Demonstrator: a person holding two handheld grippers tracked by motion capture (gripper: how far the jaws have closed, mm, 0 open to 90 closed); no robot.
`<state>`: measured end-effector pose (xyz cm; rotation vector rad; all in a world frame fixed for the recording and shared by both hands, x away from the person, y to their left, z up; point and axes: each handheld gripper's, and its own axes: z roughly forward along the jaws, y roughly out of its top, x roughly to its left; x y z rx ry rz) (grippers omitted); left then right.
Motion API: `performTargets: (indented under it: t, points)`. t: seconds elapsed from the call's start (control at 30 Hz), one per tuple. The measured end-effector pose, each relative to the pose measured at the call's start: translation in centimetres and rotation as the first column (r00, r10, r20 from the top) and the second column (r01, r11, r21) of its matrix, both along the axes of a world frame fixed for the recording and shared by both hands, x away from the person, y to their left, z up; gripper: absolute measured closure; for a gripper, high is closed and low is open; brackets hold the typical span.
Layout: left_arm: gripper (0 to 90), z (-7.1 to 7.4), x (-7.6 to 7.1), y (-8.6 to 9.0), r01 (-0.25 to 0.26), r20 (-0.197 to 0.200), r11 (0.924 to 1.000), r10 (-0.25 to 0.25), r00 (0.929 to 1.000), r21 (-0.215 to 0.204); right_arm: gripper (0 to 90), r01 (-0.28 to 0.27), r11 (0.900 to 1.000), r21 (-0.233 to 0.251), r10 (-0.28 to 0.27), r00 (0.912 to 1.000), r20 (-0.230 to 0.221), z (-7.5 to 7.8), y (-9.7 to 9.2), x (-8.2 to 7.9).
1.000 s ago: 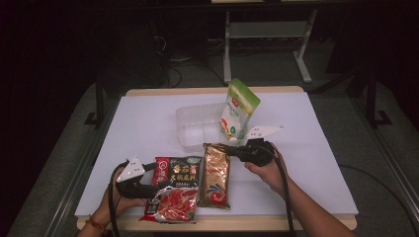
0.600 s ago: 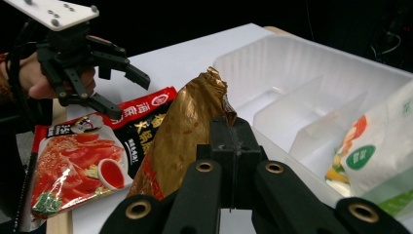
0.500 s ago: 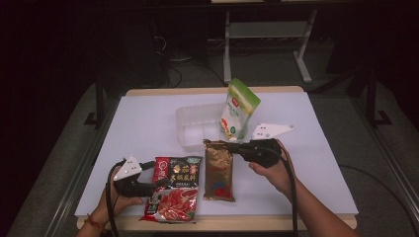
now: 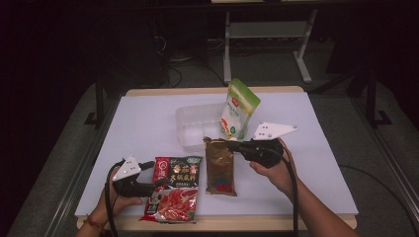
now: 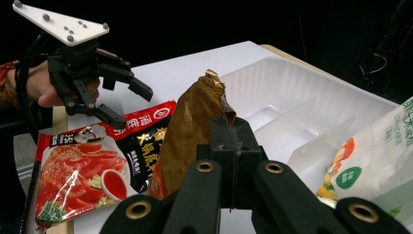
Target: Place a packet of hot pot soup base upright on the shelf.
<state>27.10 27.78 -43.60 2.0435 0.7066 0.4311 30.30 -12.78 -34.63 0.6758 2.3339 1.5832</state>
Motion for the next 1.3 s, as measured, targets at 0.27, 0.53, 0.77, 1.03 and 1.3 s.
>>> performTargets:
  t: [0.27,0.53,0.77,1.03,1.3]
  points:
    - [26.4,0.2,-0.1,0.0,-0.004,0.012,1.0,0.004,0.9999,-0.001,90.0,0.003,1.0,0.002,-0.003,0.9997,0.024,0.5,0.0,-0.3]
    - [26.4,0.2,-0.1,-0.2,0.005,0.007,1.0,-0.005,1.0,-0.001,90.0,0.019,0.9996,0.022,-0.02,0.9985,0.05,1.7,-0.2,-0.8]
    - [26.4,0.2,0.0,-0.2,-0.001,0.001,0.9999,0.001,1.0,-0.015,90.0,0.041,0.9979,0.05,-0.044,0.9962,0.075,2.6,-0.7,-0.9]
    - [26.4,0.2,0.0,-0.3,-0.001,0.0,0.9998,0.001,1.0,-0.022,90.0,0.05,0.9966,0.065,-0.057,0.992,0.112,3.9,-0.5,-0.9]
    - [26.4,0.2,0.0,-0.2,0.001,-0.003,0.9997,-0.001,1.0,-0.023,90.0,0.071,0.9942,0.08,-0.083,0.9859,0.145,5.2,0.1,-0.3]
